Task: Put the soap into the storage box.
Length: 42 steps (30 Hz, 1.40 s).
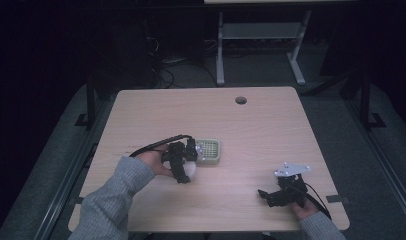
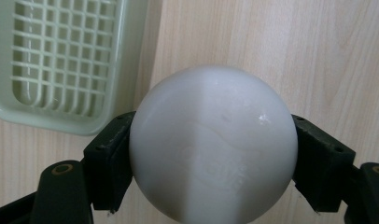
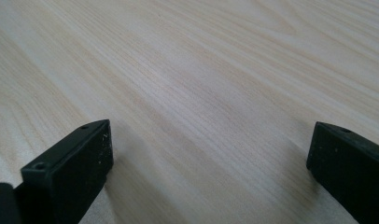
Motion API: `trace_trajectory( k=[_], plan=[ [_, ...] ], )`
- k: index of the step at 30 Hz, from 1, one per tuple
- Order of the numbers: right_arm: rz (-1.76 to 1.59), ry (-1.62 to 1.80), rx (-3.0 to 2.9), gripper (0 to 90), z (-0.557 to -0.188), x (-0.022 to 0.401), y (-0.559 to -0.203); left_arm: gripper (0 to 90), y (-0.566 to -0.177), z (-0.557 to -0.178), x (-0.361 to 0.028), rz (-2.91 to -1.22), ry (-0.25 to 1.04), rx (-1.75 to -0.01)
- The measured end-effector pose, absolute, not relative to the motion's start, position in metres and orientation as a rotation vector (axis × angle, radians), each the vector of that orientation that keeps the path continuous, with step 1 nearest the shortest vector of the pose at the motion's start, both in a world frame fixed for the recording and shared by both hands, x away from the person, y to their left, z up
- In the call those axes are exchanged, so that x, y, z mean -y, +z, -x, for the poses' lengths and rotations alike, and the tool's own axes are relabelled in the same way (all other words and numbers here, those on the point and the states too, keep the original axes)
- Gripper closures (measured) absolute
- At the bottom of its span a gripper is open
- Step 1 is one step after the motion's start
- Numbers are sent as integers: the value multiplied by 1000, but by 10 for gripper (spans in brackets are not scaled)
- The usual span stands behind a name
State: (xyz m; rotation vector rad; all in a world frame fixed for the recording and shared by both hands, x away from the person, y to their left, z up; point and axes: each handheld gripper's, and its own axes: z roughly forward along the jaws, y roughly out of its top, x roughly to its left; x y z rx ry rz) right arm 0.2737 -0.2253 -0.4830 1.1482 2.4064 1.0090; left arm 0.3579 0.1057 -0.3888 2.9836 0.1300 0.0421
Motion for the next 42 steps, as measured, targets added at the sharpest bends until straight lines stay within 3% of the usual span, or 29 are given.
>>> trace_trajectory(
  k=[42],
  plan=[
    [-1141,1009,-2405,0,-274,226,-483,233,-363,-400,-78,-3004,99,-118]
  ],
)
